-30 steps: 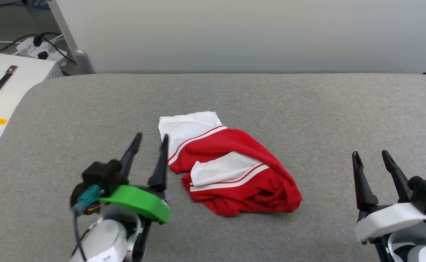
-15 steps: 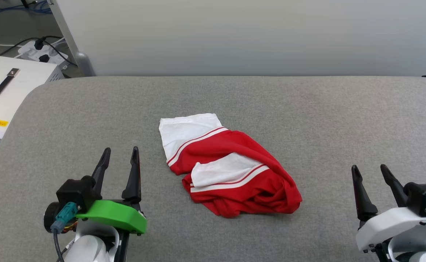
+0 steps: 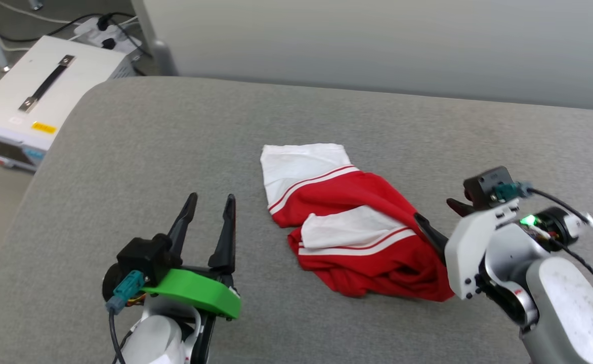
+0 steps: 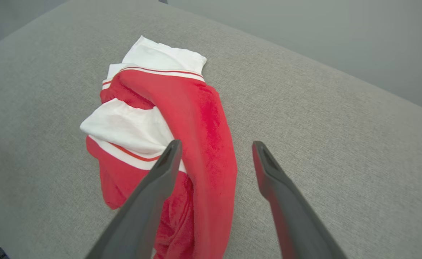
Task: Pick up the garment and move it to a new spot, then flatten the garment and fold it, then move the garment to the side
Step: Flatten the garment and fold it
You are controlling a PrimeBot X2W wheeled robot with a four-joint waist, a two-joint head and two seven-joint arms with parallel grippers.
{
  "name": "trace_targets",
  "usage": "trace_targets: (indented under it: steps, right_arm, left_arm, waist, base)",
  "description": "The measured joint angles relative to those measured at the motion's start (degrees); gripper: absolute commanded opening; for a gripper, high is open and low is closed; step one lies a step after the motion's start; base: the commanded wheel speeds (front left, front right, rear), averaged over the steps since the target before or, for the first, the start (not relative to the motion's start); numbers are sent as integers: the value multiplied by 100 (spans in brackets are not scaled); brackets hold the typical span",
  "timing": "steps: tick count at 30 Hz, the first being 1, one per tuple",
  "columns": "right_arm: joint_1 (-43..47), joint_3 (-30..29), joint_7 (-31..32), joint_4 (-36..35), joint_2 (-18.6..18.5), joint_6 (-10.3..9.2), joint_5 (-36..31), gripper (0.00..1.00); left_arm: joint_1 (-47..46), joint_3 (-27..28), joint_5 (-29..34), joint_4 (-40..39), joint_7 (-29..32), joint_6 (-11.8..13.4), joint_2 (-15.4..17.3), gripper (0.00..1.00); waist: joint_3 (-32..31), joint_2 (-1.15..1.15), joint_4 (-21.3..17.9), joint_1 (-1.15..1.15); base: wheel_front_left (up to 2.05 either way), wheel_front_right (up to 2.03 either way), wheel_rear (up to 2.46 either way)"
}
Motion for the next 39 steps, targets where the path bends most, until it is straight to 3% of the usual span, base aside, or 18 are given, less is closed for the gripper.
trace_targets:
  steps: [7,15,16,17,18,24,28,35,39]
  right_arm:
    - [-925,899,753,701,-400,0,503,100]
    - [-1473,1215,816,1856,-569,0,765,100]
    - [-1492,1214,801,1984,-570,0,793,47]
    - [-1507,1200,723,2070,-571,0,818,27]
    - [-1519,1190,657,2129,-569,0,832,0]
    - [-1603,989,255,2225,-553,0,972,0]
    - [-1592,543,49,2162,-570,0,1082,0]
    - [-495,-991,-249,2008,-537,0,1100,0]
    - [454,-1904,-305,1856,-225,0,993,0]
  left_arm:
    - [-205,33,148,105,0,-258,-302,100]
    - [-211,213,301,237,1,-409,-445,100]
    - [-211,236,316,245,1,-411,-453,100]
    - [-211,258,320,250,1,-437,-468,100]
    - [-211,278,330,253,1,-452,-485,100]
    - [-201,431,383,272,1,-504,-532,100]
    - [-191,494,427,314,1,-523,-544,100]
    - [-93,581,501,387,0,-561,-549,100]
    - [-5,590,510,425,1,-579,-547,100]
  waist:
    - [219,0,461,0]
    - [496,0,764,0]
    - [515,0,781,0]
    - [530,0,790,0]
    - [534,0,788,0]
    - [494,0,628,0]
    - [419,0,453,0]
    - [257,0,125,0]
    - [168,0,-66,0]
  base:
    - [0,0,0]
    - [0,0,0]
    - [0,0,0]
    - [0,0,0]
    - [0,0,0]
    - [0,0,0]
    - [0,0,0]
    - [0,0,0]
    - [0,0,0]
